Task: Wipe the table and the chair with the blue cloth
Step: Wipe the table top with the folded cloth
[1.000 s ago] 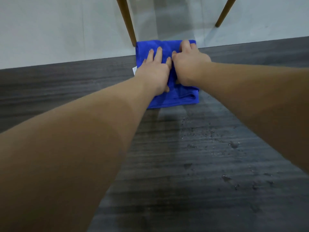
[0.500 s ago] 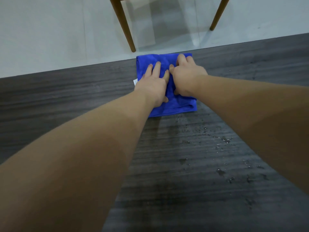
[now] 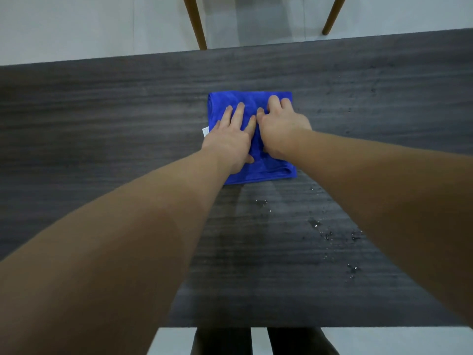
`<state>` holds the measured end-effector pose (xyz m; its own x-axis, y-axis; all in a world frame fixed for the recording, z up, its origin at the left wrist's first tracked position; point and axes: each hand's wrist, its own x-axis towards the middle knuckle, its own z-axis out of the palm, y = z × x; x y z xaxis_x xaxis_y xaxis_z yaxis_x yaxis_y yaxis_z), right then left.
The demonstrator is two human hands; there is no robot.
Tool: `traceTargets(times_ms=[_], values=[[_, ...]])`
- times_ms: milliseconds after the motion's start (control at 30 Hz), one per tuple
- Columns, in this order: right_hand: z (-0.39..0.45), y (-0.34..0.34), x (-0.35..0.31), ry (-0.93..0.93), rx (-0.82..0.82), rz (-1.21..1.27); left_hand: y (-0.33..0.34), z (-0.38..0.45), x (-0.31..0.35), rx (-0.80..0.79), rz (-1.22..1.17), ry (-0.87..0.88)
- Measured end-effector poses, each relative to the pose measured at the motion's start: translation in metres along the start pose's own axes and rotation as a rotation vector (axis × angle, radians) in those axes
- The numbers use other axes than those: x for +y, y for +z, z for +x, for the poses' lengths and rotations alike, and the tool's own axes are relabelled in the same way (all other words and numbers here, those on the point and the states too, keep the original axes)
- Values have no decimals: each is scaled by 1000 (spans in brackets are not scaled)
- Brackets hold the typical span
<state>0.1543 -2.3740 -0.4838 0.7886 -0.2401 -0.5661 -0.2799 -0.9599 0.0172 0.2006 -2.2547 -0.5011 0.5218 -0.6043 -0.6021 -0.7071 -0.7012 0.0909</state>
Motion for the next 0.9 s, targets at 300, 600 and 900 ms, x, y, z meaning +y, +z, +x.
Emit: traceTargets(times_ms=[300,600,900], values=[[-50,34,-9,-17,-11,-31,34,-46,24,-19,11,-20],[-89,58,-20,4,-1,-8,59,-79,33,-18,15,7],[-112,70,-29,30,-23,0,76,-96,38,-23,8,30]])
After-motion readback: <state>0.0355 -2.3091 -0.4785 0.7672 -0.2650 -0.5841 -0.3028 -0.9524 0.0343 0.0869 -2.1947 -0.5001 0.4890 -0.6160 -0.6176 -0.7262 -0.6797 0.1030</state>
